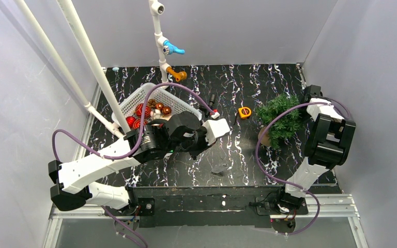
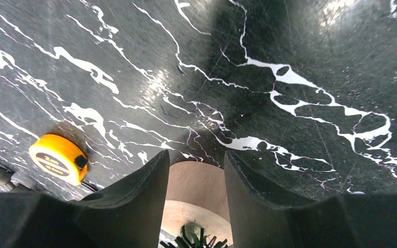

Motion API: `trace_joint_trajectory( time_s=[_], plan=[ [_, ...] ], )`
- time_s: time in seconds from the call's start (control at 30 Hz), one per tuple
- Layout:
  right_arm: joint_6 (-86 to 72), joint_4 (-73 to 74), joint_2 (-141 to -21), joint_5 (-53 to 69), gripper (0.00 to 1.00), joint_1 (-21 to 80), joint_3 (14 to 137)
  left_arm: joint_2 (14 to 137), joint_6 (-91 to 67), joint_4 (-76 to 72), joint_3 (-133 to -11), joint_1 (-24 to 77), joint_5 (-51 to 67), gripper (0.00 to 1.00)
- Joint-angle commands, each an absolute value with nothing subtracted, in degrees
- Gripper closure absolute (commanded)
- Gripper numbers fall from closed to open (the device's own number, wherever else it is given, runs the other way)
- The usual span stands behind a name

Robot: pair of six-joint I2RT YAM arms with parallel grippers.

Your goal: Decorate the small christmas tree

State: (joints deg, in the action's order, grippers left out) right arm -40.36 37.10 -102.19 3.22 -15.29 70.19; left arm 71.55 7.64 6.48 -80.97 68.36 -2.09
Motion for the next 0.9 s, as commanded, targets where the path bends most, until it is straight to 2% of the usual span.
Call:
trace_joint_trajectory(
  time_s=[0.0, 0.3, 0.6, 0.87],
  plan=[
    [-41.7, 35.9, -103.7, 5.8, 0.49, -14.5, 67.4, 70.2, 7.7, 8.5, -80.7, 68.1, -1.7, 1.00],
    [-43.7, 35.1, -103.7, 8.0, 0.49, -10.9, 65.2, 70.8, 7.9, 8.8, -81.2, 68.1, -1.5, 1.00],
    [-47.7, 34.9, -104.4, 9.0, 0.49, -1.4, 65.9, 70.1, 8.4, 9.3, -80.1, 68.2, -2.7, 1.00],
    [-46.0, 37.0, -103.9, 5.4, 0.48, -1.0, 67.4, 69.9, 10.0, 9.7, -79.7, 68.1, -3.9, 1.00]
  ],
)
